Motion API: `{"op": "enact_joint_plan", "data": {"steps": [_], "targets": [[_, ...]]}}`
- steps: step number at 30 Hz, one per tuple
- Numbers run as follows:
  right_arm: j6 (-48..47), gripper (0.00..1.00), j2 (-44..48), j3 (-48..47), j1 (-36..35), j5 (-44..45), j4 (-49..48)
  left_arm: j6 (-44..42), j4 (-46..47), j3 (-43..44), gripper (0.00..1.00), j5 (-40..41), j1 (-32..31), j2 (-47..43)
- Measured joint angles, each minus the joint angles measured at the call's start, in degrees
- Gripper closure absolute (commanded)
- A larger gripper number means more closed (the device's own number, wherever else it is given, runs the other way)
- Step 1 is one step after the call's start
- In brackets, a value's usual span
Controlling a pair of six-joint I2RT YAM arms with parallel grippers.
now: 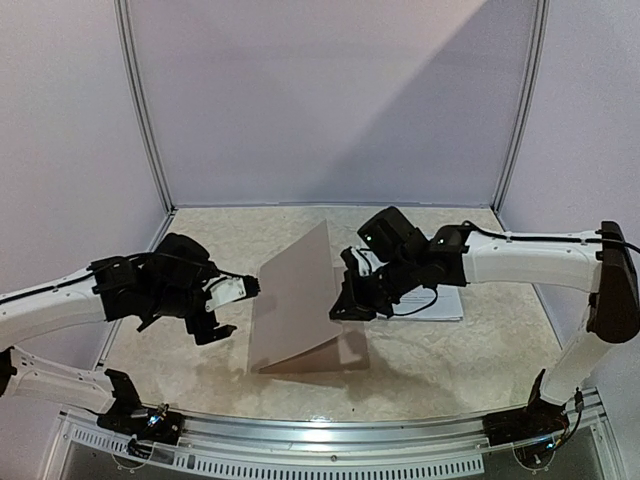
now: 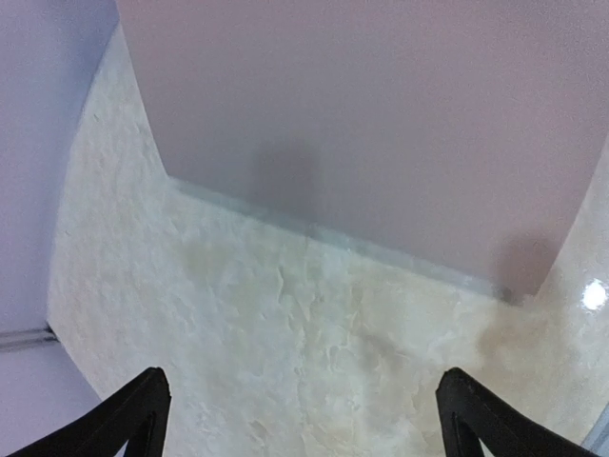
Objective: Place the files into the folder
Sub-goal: Open the folder at the center of the board.
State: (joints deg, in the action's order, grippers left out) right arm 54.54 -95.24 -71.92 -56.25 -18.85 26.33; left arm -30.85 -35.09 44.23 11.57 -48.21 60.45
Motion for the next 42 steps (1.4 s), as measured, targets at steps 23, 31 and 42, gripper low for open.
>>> {"op": "enact_joint_plan", "data": {"steps": [23,31,42], "targets": [[-15.5,0.68,-2.93,-19.21,-6.27,9.55,25.9,14.69,-8.17,19.43,0.23,-18.05,21.49,42.64],[-16.87,0.45,-7.69,-18.82,-6.25,9.03,18.91,17.25,-8.94,21.14,0.31,-21.84,21.49,45.44],[-19.12,0.32,-10.6,-21.05,-6.25,9.03,-1.16,18.99,-11.28,24.63,0.45,-31.3,22.86,48.81]]}}
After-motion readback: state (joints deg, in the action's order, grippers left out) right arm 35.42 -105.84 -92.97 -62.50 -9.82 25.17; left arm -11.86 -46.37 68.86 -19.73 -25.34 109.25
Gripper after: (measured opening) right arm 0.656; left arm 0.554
